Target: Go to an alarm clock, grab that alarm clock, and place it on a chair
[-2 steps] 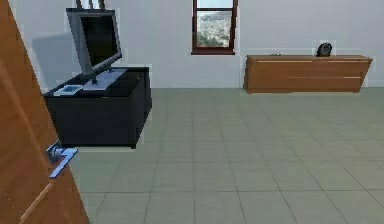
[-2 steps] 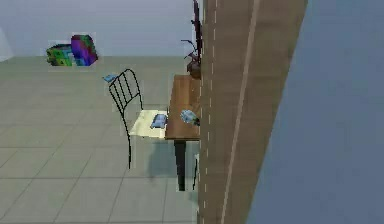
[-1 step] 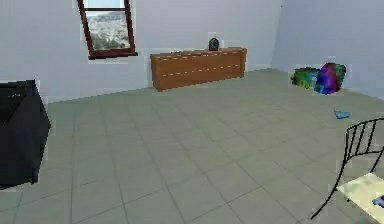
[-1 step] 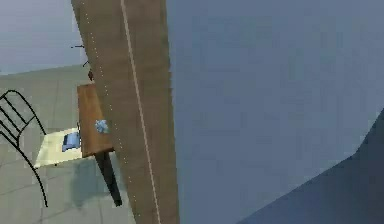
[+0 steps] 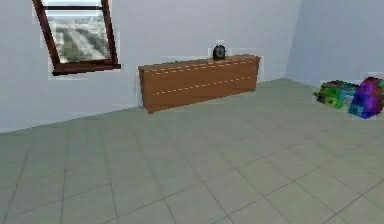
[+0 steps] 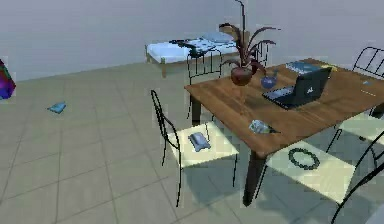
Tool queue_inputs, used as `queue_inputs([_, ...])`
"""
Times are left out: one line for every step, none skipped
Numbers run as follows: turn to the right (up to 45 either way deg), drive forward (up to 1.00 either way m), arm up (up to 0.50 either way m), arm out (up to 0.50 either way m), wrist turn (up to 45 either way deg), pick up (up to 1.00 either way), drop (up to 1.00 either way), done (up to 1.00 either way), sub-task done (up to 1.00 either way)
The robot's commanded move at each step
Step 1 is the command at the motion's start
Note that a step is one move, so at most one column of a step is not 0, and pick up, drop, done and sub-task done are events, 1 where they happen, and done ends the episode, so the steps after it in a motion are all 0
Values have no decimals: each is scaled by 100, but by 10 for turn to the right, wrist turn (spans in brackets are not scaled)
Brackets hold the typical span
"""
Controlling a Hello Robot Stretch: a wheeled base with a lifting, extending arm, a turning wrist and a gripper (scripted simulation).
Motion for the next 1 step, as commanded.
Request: queue_inputs([0, 100, 0, 0, 0, 0, 0, 0, 0])
